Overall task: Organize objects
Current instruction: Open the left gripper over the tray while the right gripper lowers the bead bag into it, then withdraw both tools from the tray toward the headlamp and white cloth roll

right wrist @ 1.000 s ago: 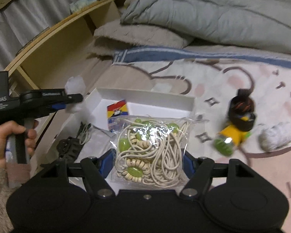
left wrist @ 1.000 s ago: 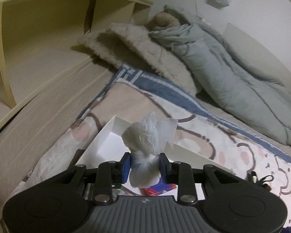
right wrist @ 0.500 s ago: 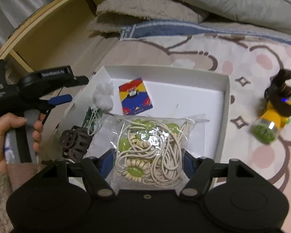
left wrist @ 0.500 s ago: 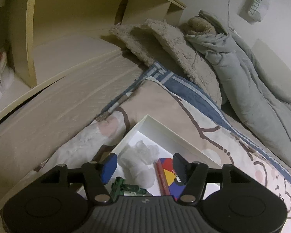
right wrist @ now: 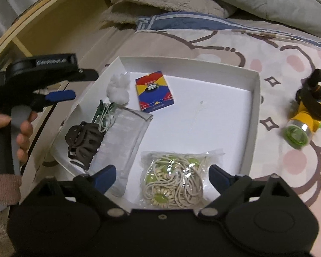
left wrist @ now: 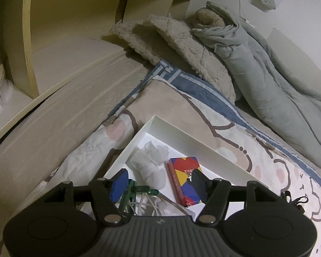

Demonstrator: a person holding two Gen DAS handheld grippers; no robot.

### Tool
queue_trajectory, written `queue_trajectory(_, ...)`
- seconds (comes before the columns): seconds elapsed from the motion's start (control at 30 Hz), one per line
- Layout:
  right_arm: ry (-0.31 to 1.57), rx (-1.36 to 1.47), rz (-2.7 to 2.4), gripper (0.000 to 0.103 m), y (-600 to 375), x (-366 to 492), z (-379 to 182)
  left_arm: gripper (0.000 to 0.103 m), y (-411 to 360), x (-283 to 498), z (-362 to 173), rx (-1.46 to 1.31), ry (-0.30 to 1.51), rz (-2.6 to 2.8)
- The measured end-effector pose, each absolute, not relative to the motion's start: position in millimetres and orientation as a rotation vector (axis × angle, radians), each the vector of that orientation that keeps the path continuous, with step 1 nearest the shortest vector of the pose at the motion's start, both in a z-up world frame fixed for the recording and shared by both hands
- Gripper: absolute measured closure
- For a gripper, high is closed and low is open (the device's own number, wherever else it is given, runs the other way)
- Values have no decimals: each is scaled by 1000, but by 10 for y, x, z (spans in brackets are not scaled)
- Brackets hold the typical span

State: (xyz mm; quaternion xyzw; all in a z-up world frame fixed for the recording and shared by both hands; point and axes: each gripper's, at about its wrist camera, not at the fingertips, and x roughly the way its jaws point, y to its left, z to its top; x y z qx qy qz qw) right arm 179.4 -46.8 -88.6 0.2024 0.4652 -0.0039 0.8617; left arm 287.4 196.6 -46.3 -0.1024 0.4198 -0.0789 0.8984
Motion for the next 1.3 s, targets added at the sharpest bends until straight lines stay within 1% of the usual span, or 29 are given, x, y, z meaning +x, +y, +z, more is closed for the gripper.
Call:
queue_trajectory(0.5, 923, 403, -20, 9, -514, 1653, -707, 36, 1933, 2650, -323, -117, 859, -166)
queue_trajectory(0.57, 908, 398, -19, 9, -523, 1629, -662, 32, 1915, 2602, -297, -100, 849, -174)
queue_trajectory(0.8, 867, 361, -19, 9, -557, 1543, -500, 28, 1855, 2387, -199, -45, 817, -211)
queue_trajectory(0.87, 852, 352, -19, 9, -585, 1498, -450, 23, 1838, 2318, -181, -36, 805, -210)
queue_trajectory(1.0, 829, 334, -30, 9, -660, 1401, -387, 19, 1771, 2202, -168, -15, 804, -216)
queue_trajectory(1.3, 816, 300, -48, 9, -853, 1170, -351, 6, 1647, 1907, -155, 15, 809, -255)
